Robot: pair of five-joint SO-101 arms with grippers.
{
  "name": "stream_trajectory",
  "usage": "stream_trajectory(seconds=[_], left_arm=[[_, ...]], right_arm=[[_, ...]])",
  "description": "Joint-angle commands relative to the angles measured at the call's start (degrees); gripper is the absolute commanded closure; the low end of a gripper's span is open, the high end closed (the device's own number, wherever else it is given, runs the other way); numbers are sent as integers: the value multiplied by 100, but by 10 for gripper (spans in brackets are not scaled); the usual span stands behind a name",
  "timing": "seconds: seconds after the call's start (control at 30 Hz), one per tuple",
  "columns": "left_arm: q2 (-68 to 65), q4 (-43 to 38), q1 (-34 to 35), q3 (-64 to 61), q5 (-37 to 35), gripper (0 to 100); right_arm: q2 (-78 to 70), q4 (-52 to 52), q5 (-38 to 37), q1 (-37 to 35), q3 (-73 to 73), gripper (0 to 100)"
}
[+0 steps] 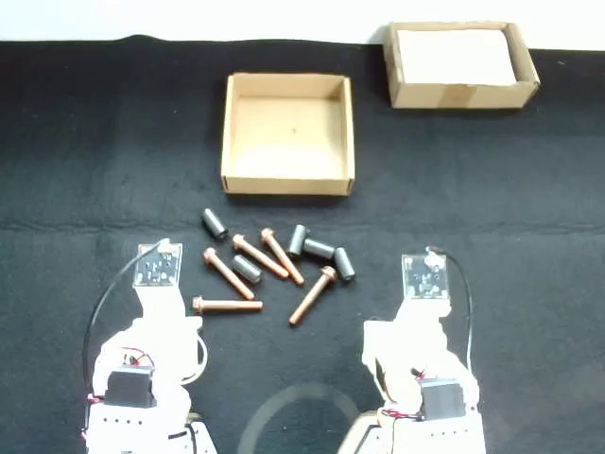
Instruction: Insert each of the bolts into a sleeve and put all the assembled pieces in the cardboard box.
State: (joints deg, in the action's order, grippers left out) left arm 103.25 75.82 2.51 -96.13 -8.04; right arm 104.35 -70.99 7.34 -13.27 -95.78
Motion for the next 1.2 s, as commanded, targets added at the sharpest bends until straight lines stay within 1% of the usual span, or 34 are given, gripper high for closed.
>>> stream_trajectory(seconds=[0.0,1.17], left_arm=[[57,0,48,-101,-26,991],[57,18,57,-13,-35,991]], right_arm=[[48,31,44,-31,-734,992],[48,4,62,-13,-673,992]])
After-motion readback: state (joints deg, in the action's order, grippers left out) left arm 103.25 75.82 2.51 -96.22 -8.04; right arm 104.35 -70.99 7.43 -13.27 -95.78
